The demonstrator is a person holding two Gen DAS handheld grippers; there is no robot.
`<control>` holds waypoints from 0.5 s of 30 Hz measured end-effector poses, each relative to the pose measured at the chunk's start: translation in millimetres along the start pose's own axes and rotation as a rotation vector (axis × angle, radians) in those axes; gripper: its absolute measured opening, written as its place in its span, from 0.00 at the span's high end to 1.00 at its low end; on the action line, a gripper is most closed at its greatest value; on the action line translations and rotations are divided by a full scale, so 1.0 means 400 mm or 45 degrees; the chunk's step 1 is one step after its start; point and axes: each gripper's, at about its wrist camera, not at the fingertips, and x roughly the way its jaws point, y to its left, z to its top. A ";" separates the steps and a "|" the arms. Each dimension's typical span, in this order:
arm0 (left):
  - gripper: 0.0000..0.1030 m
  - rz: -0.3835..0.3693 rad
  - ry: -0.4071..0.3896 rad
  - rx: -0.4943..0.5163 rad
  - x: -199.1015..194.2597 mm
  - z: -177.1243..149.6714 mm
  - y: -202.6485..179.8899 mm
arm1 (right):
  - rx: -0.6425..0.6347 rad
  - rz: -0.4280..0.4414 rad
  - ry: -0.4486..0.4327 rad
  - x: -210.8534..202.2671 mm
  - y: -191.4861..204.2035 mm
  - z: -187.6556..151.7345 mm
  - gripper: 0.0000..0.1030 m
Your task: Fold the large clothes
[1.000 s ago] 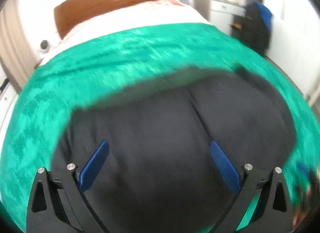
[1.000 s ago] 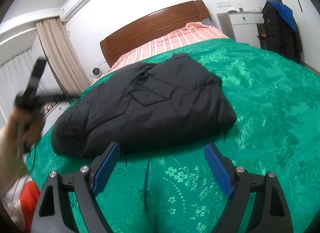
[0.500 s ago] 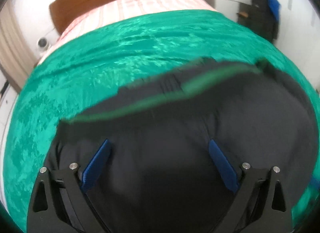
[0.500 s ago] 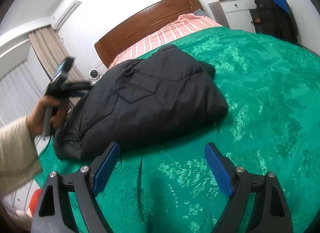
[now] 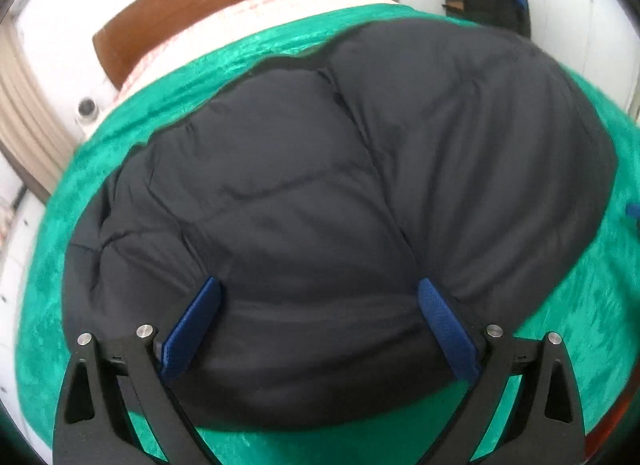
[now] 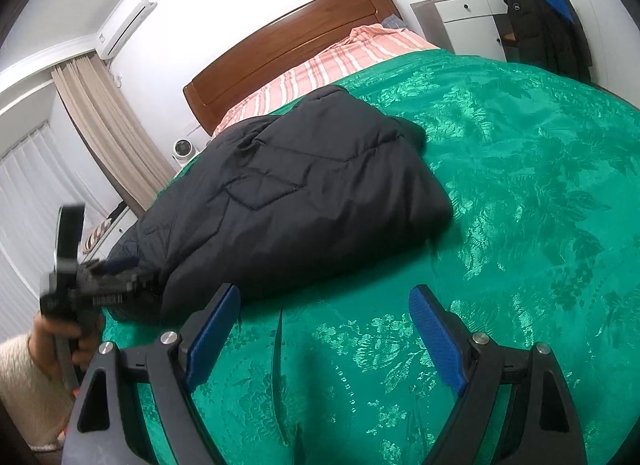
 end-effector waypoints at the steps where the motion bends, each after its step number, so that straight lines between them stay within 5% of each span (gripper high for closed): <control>1: 0.03 0.016 -0.008 0.008 -0.002 -0.009 -0.009 | -0.004 -0.003 0.000 0.000 0.001 0.000 0.17; 11: 0.02 0.018 0.015 0.178 -0.047 -0.094 -0.100 | 0.011 -0.027 -0.018 -0.010 -0.008 0.000 0.17; 15: 0.03 -0.117 -0.035 0.121 -0.106 -0.104 -0.090 | 0.087 -0.022 -0.022 -0.009 -0.038 0.004 0.17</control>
